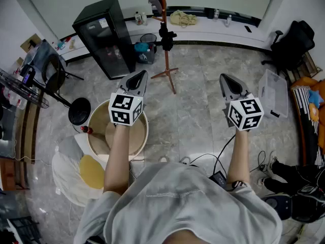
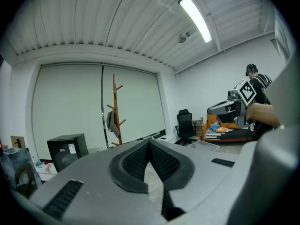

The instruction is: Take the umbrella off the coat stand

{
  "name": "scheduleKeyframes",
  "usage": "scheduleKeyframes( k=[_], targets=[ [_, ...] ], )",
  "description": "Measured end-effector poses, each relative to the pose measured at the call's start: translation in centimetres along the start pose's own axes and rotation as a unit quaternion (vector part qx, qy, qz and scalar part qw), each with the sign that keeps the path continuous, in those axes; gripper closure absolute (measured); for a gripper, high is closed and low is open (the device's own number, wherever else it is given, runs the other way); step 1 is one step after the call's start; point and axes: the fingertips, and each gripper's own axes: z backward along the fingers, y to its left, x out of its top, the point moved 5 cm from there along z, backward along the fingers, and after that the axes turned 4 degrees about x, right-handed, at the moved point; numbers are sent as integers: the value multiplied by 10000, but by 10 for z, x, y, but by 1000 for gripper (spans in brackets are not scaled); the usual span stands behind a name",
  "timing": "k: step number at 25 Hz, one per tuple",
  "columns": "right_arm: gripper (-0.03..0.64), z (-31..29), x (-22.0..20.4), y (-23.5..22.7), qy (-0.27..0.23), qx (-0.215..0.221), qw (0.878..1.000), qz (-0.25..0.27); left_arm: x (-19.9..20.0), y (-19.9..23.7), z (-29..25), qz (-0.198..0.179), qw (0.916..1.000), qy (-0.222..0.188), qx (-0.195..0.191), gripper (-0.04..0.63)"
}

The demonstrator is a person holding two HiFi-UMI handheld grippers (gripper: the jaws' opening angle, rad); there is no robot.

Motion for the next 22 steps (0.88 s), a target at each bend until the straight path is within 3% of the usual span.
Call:
scheduleKeyframes(
  k=[3,8,15,22],
  targets=[
    [595,-5,-3,-10,2,22,10000,17,2,-2,-9,53,10000,-44,0,580],
    [595,-8,-8,-32,-115,186,9997,66,7,-10,-26,186,9986,-362,330,580],
    [595,-23,-29,-73,-90,437,9988,-204,-1,-30,-73,368,9987,-194,305,580],
    [595,-91,-50,-121,283,545,9973,-399,-15,7,-148,375,9986,9,361,580]
  ],
)
